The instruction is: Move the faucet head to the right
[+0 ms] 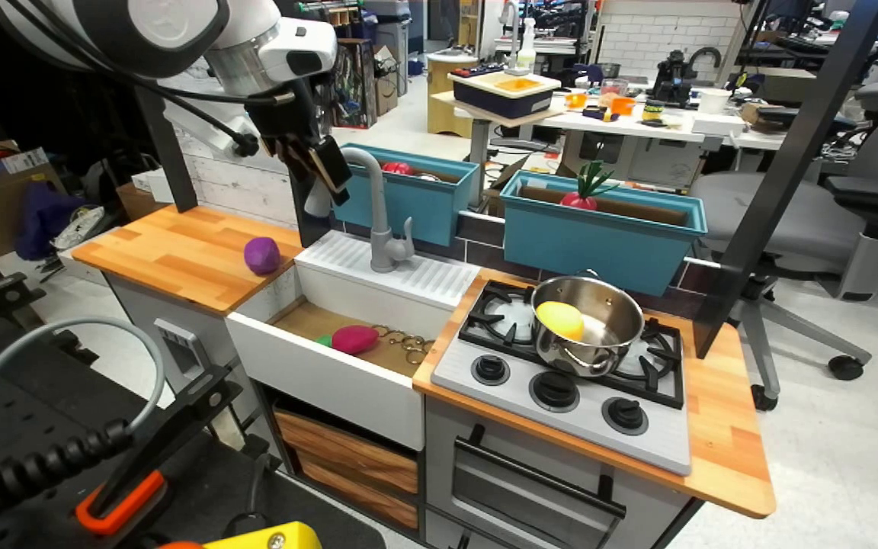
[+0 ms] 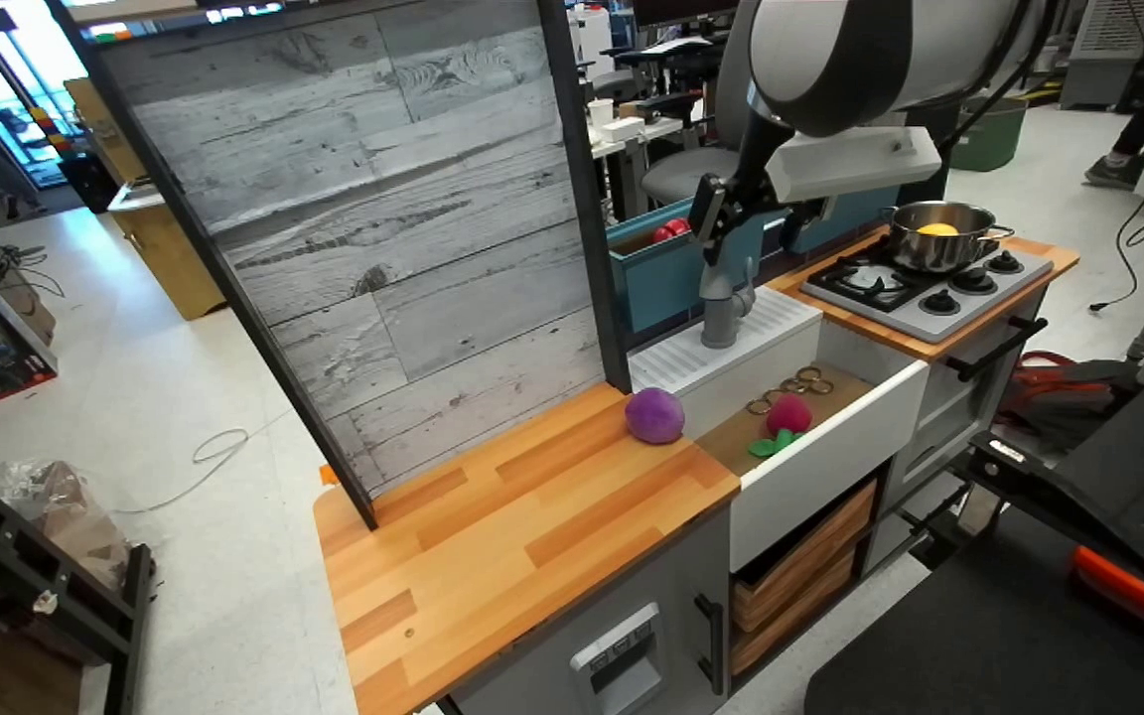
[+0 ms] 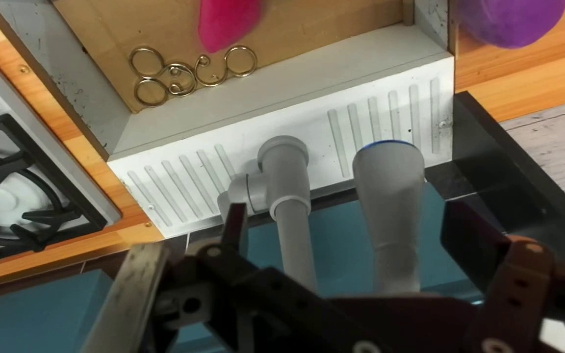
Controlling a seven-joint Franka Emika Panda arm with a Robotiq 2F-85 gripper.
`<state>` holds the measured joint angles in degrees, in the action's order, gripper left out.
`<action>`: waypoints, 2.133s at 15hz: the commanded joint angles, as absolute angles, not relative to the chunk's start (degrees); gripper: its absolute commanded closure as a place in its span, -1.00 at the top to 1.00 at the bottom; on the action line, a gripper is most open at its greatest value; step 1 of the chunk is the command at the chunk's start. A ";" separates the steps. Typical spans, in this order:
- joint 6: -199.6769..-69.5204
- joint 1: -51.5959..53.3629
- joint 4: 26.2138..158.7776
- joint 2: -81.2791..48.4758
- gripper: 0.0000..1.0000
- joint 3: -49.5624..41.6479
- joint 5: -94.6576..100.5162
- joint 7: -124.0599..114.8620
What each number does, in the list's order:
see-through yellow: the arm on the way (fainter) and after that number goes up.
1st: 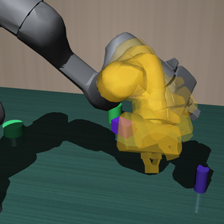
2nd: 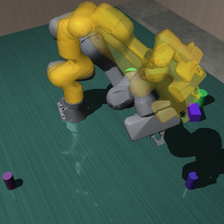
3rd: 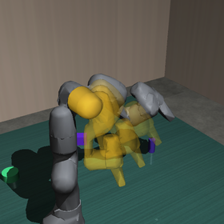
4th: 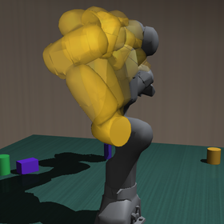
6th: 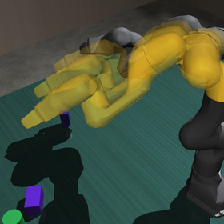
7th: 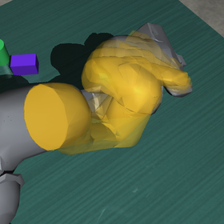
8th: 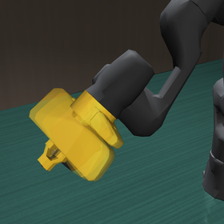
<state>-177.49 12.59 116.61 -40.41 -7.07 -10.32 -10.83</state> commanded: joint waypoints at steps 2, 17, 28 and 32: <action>-178.25 14.63 112.46 -44.74 1.00 -9.23 -9.02 -13.21; -175.69 15.22 117.26 -42.20 1.00 -16.36 -9.09 -14.39; -159.60 9.92 119.97 -35.12 1.00 -15.80 -5.16 -12.20; -151.54 5.76 124.21 -28.46 1.00 -8.85 -4.22 -7.63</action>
<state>-156.15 8.98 119.35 -35.16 -13.40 -6.18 -10.78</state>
